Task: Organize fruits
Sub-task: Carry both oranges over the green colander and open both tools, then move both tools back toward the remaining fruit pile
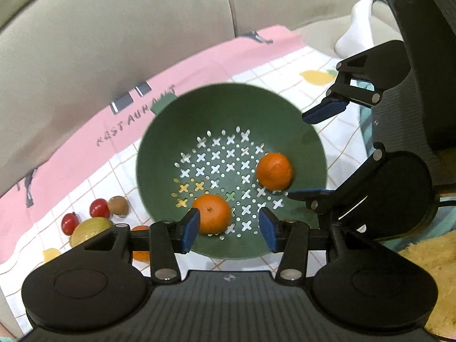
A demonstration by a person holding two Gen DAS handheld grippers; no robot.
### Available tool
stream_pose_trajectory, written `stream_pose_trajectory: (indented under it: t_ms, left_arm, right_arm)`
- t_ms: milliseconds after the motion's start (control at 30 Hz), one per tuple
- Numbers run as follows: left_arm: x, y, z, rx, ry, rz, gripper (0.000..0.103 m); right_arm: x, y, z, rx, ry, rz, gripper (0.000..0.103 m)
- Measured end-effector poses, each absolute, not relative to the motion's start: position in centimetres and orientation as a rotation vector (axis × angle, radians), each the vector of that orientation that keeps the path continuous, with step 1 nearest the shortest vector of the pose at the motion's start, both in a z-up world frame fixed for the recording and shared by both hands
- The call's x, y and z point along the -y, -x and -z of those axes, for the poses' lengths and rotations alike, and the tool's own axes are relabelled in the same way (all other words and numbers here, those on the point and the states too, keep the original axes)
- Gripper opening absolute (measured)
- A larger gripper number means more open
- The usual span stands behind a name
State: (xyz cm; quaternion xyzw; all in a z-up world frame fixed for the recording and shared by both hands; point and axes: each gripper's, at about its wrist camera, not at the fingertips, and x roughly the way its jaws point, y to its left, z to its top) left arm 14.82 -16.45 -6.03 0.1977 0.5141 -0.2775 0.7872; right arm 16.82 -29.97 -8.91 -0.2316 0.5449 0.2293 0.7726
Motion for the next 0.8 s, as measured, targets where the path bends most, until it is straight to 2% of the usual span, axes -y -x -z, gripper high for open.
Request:
stream_pose_trajectory:
  t_ms: [267,500,800]
  left_arm:
    - [13.7,-12.3,2.9,-1.015,-0.361,0.54,0.057]
    - [10.3,-10.0,1.3,-0.949,-0.287,0.473,0.058]
    - [4.7,-8.0,0.5,-0.87,-0.158,0.347,0.058]
  right_arm:
    - [30.0,-13.8,5.1,-1.041,0.389,-0.419,0.081]
    - [28.1,-10.5,2.6,-0.923,0.266,-0.384,0.081]
    - [24.4,-7.4,2.0,-0.813,0.147,-0.326,0.082]
